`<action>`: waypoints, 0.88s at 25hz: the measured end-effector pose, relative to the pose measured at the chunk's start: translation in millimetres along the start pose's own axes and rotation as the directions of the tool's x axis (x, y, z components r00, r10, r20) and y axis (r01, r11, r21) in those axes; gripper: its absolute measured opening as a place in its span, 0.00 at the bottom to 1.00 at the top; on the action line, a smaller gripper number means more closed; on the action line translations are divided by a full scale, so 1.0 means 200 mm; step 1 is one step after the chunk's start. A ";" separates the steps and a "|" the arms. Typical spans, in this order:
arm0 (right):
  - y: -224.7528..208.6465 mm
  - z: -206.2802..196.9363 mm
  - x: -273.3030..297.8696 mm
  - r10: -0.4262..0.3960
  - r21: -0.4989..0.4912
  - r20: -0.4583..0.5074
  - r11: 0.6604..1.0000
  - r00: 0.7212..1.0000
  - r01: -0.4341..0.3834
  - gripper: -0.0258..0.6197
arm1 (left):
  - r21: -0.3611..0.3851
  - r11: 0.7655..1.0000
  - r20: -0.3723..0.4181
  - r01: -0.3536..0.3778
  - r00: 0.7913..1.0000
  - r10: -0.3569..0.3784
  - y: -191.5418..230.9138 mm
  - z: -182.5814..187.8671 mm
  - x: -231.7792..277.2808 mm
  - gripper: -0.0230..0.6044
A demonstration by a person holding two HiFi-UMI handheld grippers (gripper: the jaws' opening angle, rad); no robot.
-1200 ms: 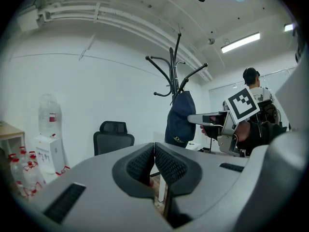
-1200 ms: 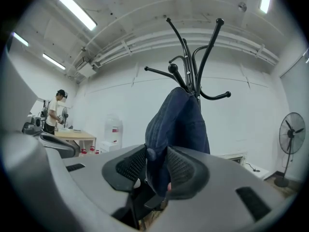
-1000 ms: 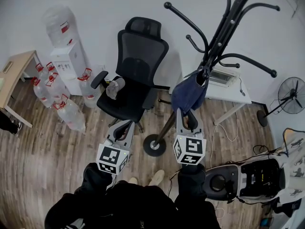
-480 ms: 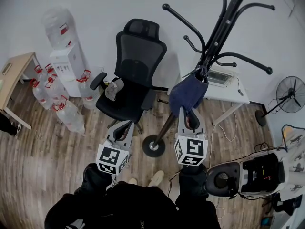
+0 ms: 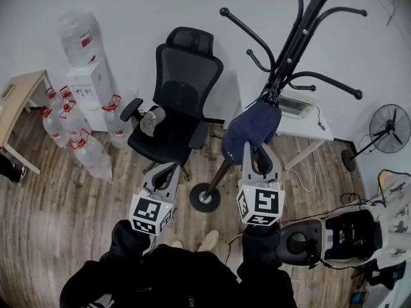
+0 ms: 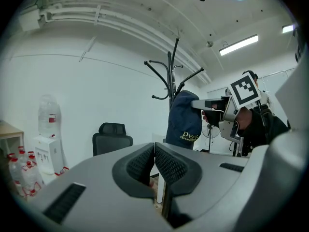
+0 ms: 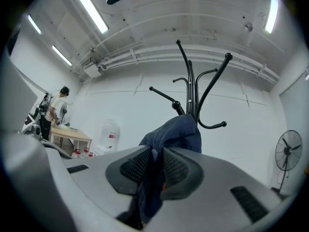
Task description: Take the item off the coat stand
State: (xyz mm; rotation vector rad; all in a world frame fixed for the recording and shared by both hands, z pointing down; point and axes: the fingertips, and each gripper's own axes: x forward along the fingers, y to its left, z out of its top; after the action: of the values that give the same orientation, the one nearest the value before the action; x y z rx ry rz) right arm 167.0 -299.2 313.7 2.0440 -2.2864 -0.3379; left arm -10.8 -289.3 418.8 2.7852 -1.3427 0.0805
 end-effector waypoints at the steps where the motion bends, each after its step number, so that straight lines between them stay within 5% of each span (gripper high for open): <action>1: 0.00 0.01 -0.01 0.000 0.000 0.007 1.000 1.000 0.000 0.17 | 0.000 1.000 0.001 0.001 1.000 -0.001 0.00 0.00 0.00 0.08; 22: 0.06 0.30 -0.14 0.000 -0.023 0.115 1.000 0.993 0.002 0.16 | -0.004 1.000 0.009 0.003 1.000 -0.003 0.01 0.02 -0.07 0.08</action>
State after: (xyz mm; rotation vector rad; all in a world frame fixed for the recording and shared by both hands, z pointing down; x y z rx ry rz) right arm 146.8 -263.3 260.4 2.0667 -2.3337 -0.4924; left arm -21.2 -279.0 413.5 2.7878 -1.3389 0.0651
